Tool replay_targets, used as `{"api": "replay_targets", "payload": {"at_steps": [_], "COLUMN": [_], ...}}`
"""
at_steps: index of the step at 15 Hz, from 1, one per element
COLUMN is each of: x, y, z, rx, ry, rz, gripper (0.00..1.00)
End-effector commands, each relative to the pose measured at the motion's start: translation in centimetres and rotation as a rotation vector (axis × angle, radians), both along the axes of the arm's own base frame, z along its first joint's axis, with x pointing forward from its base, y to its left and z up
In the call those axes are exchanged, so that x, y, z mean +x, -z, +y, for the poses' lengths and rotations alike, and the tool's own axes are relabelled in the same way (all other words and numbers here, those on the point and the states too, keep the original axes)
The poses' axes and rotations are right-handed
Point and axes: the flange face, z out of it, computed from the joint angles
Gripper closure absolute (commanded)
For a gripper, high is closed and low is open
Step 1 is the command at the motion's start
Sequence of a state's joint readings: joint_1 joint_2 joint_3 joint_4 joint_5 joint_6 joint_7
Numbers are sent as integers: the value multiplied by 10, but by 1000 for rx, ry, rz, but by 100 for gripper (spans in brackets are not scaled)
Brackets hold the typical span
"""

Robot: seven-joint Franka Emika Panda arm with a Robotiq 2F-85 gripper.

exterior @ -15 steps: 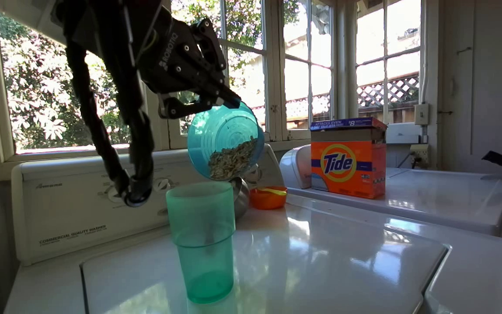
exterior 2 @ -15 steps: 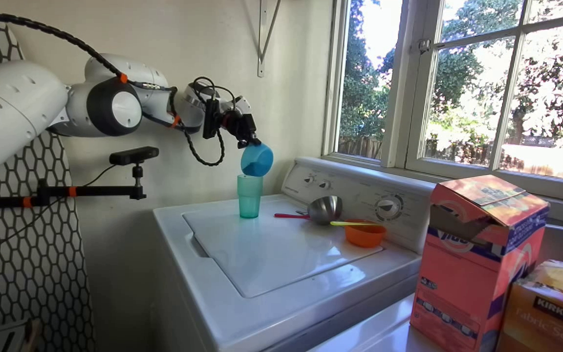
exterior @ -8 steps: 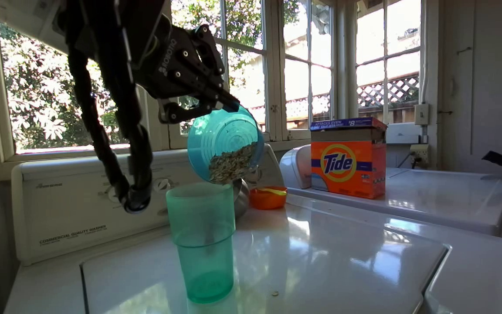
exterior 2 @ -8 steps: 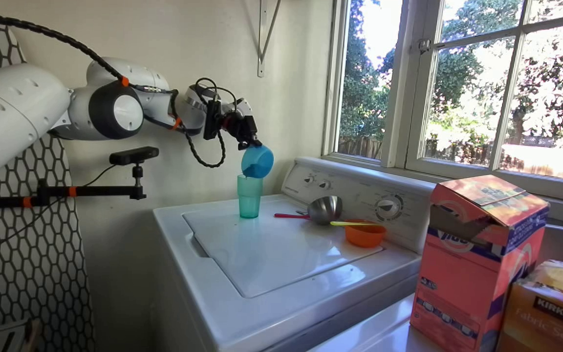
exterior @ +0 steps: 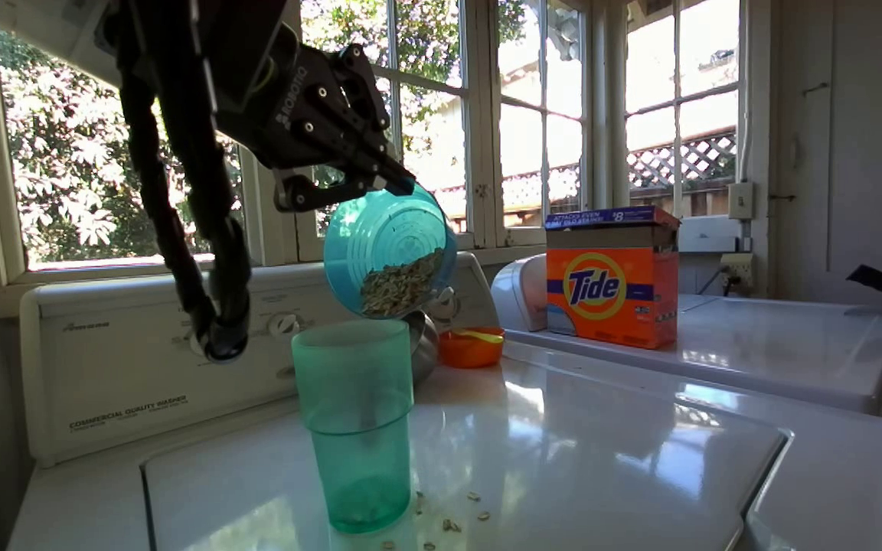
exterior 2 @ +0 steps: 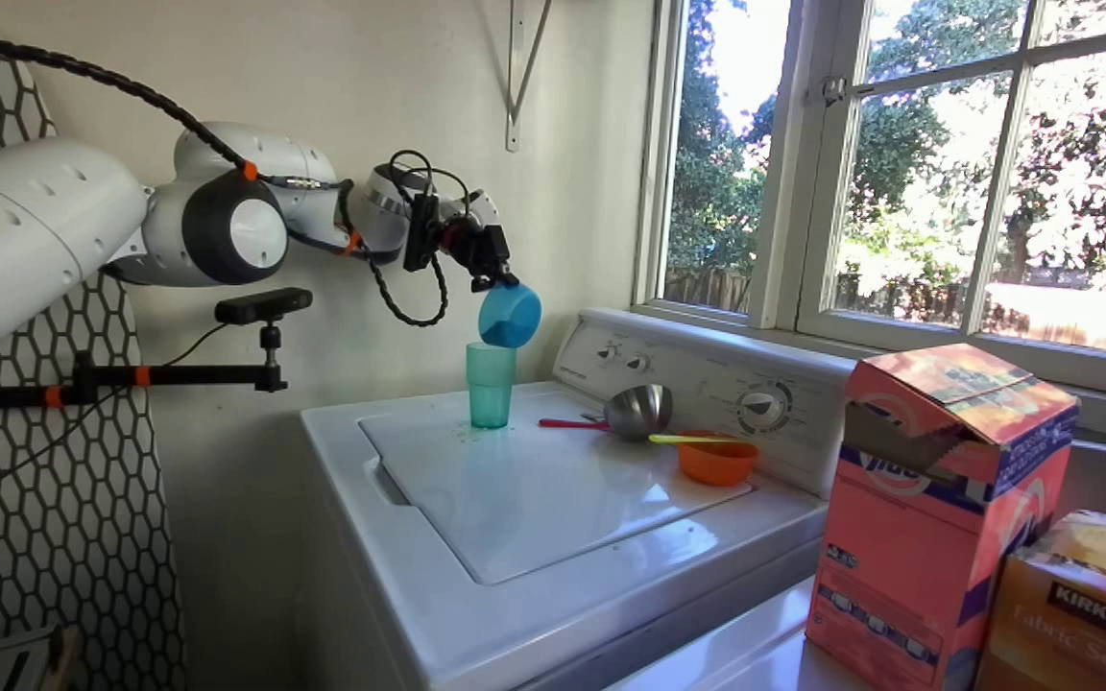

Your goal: Pour the contents of the blue bowl into the green cup

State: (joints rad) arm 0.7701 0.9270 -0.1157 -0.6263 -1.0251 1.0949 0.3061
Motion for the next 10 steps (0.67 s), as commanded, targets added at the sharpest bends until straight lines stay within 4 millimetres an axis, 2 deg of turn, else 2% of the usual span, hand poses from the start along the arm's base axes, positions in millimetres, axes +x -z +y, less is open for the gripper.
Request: {"api": "replay_targets", "payload": {"at_steps": [1,8,9,10], "x": [2,4,4,4], "y": [-1,-2,-2,-2], "z": [0,1,1,1], "rx": [2,11,12,12], "ry": [0,-22,-22,-22], "rz": [19,20,20,20], "gripper": [99,99,96,99]}}
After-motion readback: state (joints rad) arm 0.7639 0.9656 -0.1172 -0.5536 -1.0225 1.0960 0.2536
